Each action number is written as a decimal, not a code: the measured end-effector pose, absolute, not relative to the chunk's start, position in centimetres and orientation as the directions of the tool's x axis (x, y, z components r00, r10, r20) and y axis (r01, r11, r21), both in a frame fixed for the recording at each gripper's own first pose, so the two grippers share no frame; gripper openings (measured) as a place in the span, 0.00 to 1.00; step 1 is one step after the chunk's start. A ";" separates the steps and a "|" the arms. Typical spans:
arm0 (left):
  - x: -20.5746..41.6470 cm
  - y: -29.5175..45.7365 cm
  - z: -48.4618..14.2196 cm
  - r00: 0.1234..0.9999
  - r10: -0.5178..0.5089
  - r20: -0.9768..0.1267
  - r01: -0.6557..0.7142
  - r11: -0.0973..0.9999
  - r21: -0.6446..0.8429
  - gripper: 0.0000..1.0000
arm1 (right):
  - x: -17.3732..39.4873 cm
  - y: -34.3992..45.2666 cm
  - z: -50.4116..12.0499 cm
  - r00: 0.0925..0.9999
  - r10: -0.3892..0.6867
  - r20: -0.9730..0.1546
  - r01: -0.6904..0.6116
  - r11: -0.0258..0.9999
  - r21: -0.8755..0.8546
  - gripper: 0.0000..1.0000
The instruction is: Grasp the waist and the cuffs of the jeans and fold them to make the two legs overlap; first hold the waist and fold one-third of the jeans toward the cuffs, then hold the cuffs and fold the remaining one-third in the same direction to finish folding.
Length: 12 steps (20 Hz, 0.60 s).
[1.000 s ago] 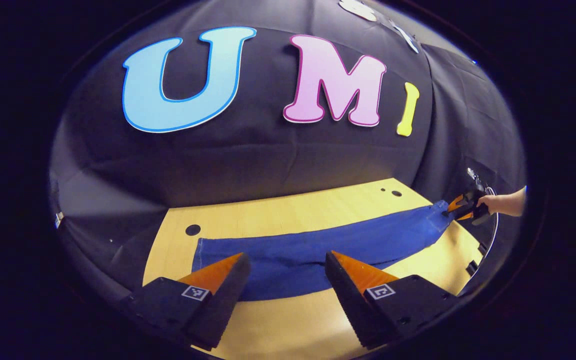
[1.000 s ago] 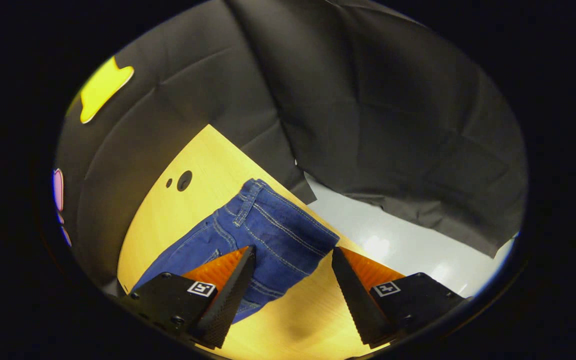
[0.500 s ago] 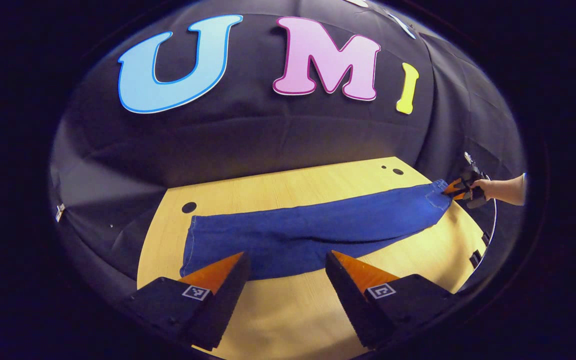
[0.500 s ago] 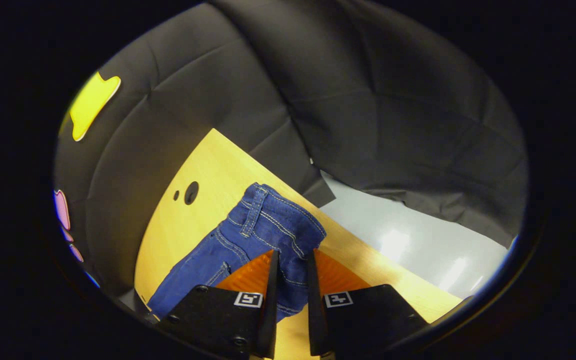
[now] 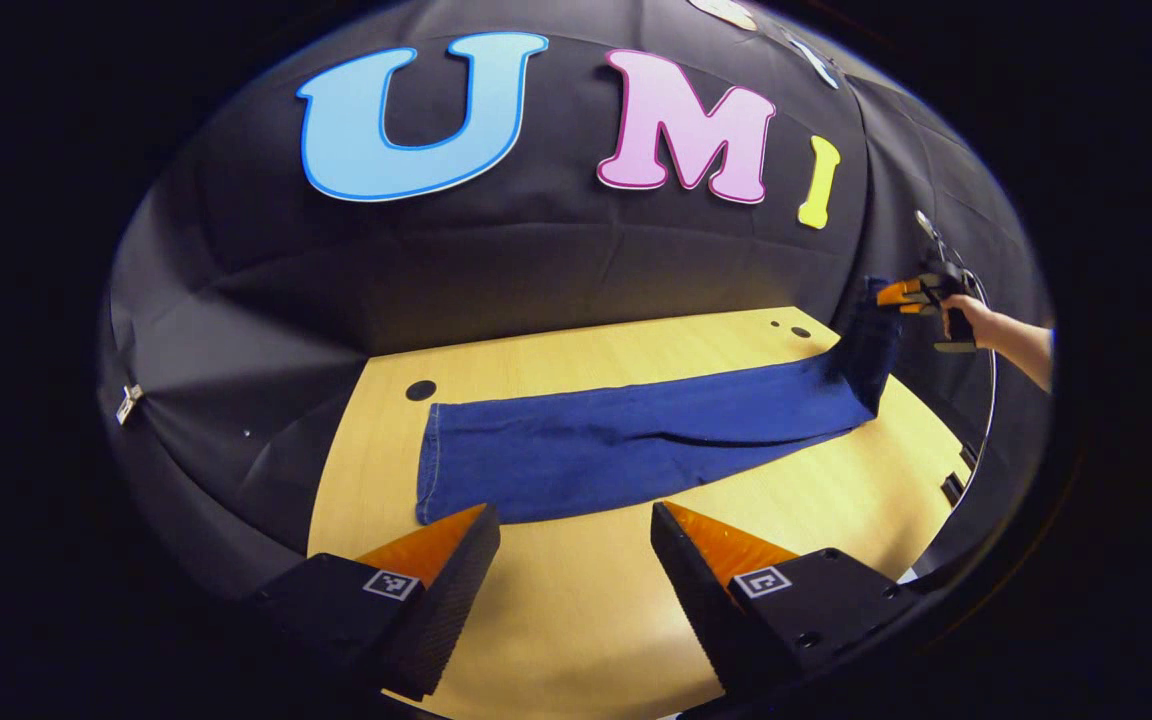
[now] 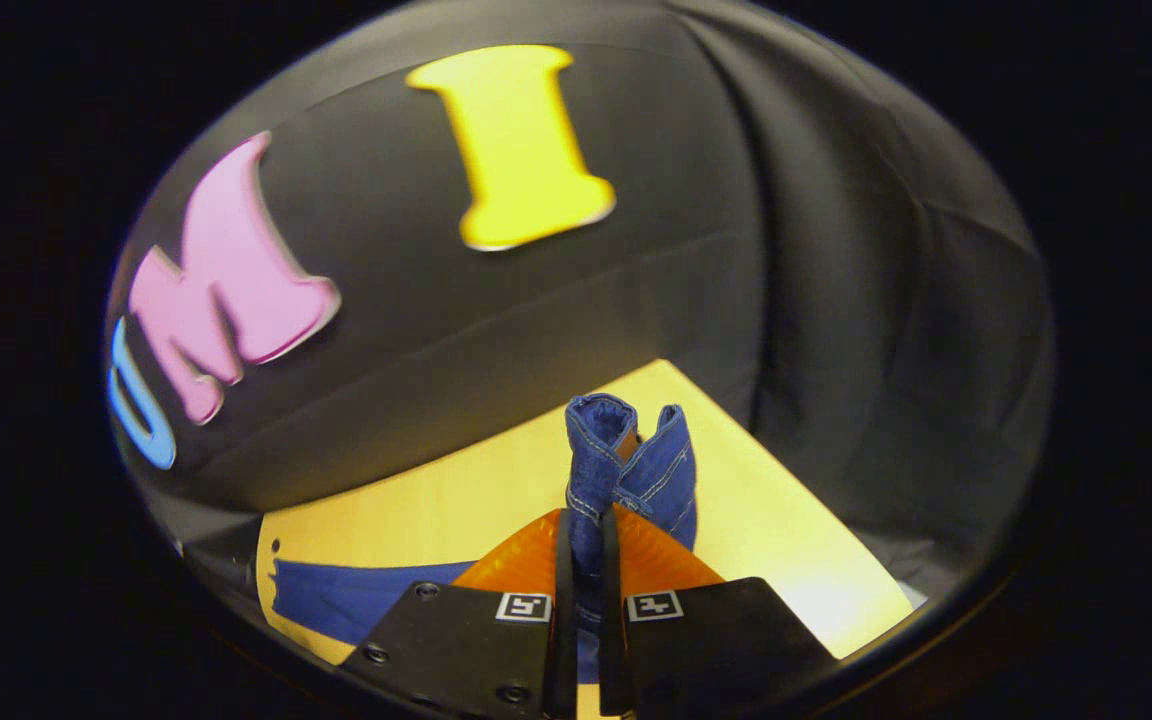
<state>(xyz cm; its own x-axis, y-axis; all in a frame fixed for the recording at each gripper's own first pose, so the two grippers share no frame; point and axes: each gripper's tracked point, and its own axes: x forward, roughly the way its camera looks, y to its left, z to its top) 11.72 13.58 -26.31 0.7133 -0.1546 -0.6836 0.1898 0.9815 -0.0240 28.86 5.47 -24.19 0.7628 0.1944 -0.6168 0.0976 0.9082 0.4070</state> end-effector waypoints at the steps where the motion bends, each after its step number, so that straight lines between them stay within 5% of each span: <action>1: 11.2 13.8 -26.5 0.712 -0.168 -0.682 0.194 0.980 -0.040 0.98 | 28.9 8.4 -22.3 0.769 0.231 -0.596 0.035 0.916 0.400 0.12; 6: 10.6 14.9 -28.8 0.690 -0.205 -0.695 0.087 0.976 -0.201 0.98 | 26.5 23.9 -20.1 0.706 0.450 -0.546 -0.209 0.870 0.447 0.12; 12: 13.2 18.5 -31.3 0.682 -0.154 -0.715 -0.082 0.955 -0.284 0.96 | 21.1 34.7 -32.6 0.437 0.545 -0.715 -0.330 0.837 0.437 0.12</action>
